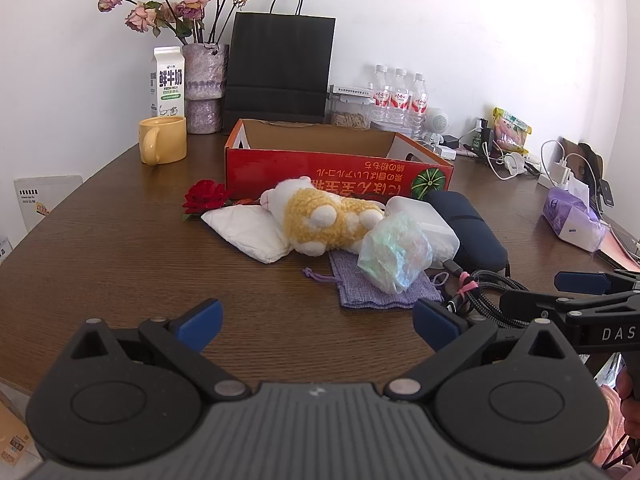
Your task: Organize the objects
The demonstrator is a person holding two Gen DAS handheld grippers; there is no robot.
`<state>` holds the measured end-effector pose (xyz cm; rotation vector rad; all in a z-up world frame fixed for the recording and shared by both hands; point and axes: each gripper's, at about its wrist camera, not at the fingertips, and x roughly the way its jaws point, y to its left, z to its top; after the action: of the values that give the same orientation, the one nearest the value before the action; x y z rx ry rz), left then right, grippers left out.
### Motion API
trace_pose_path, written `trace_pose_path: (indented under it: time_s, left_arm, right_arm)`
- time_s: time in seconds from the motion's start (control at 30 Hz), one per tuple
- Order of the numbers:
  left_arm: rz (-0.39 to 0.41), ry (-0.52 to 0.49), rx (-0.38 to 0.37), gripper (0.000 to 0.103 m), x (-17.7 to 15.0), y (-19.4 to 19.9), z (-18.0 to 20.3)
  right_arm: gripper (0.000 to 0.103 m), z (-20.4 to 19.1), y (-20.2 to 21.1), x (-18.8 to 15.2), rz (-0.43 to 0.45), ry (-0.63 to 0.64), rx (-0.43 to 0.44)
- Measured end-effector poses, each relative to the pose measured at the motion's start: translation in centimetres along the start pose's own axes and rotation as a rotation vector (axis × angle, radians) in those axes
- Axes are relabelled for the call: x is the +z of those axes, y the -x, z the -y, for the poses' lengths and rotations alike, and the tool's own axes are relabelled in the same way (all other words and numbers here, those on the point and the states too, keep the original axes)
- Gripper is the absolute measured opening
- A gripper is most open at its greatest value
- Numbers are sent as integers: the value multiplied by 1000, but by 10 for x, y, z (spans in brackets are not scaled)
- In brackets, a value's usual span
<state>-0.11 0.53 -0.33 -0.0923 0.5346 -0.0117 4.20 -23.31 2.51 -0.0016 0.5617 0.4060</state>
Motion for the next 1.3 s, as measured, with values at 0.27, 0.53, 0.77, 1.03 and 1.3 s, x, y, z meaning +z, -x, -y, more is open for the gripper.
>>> trace_pose_path:
  time_s: [0.27, 0.53, 0.77, 1.03, 1.3]
  left_arm:
    - [-1, 1, 1, 103, 0, 0, 0]
    - [0, 2, 1, 103, 0, 0, 0]
    - [-1, 5, 7, 103, -4, 0, -2]
    - [-4, 11, 6, 103, -2, 1, -1]
    - [-1, 9, 5, 103, 1, 3, 1]
  right_arm:
    - [103, 1, 0, 1, -1, 0, 1]
    - [103, 2, 1, 1, -1, 0, 1]
    - [103, 3, 2, 2, -2, -1, 0]
    - [103, 1, 1, -1, 2, -4, -7]
    - [103, 5, 5, 2, 8, -7, -7]
